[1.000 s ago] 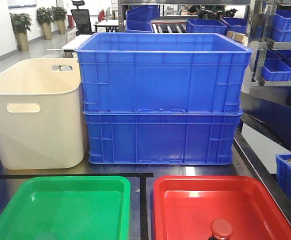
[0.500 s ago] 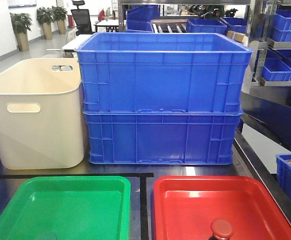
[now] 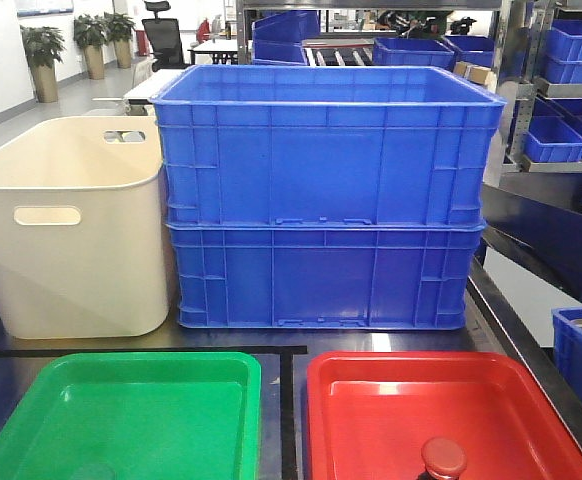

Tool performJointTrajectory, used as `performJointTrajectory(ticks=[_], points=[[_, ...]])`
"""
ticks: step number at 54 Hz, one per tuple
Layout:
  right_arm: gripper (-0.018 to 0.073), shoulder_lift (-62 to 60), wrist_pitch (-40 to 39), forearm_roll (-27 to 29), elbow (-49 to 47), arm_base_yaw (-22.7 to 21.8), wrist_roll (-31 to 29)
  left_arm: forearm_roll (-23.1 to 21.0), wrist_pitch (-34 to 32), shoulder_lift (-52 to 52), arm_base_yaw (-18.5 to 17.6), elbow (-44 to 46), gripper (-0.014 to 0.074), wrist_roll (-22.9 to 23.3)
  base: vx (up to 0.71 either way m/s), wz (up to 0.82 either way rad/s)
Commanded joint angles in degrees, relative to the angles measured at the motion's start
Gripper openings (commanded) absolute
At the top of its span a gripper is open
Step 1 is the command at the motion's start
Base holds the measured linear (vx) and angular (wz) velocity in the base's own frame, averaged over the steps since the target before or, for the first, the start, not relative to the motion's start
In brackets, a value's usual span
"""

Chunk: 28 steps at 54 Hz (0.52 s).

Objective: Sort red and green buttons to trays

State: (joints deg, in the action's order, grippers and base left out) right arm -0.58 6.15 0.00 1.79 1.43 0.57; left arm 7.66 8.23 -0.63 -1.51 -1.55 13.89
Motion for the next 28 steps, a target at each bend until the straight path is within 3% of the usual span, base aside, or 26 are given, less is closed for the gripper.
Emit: performJointTrajectory(ticks=[1, 28], points=[[-0.0012, -0.5, -4.4, -0.6, 0.7, -0.3, -0.2, -0.5, -4.9, -0.7, -0.5, 1.2, -0.0006, 0.1, 0.00, 0.00], [-0.0012, -0.5, -4.3, -0.6, 0.7, -0.3, -0.2, -0.5, -4.9, -0.7, -0.5, 1.2, -0.0006, 0.1, 0.00, 0.00]])
